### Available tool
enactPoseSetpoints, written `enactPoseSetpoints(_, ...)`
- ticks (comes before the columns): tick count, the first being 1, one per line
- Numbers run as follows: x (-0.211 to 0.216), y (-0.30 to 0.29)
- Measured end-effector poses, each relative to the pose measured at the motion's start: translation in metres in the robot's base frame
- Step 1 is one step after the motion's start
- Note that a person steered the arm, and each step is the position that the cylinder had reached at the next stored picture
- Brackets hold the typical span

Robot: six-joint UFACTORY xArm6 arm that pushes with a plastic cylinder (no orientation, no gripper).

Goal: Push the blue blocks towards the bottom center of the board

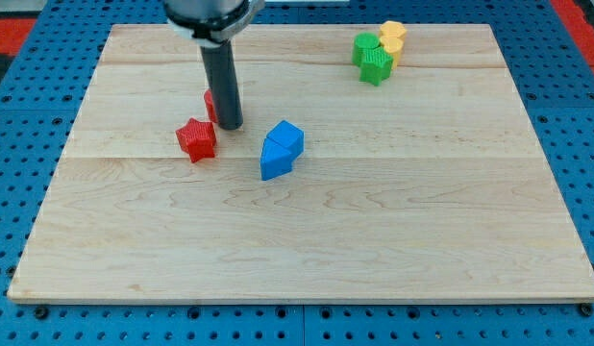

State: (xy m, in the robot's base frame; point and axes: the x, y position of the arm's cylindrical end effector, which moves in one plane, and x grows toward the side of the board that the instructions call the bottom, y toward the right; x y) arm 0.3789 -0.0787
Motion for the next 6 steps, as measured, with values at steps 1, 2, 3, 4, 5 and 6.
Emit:
enactPoseSetpoints(1, -0.014, 0.064)
enactPoseSetpoints(2, 0.041, 0.058)
enactPoseSetpoints(3, 0.088, 0.028)
enactPoseSetpoints(4, 0.118, 0.023)
enactPoseSetpoints(5, 0.09, 0.012)
enactPoseSetpoints(6, 0.048, 0.016)
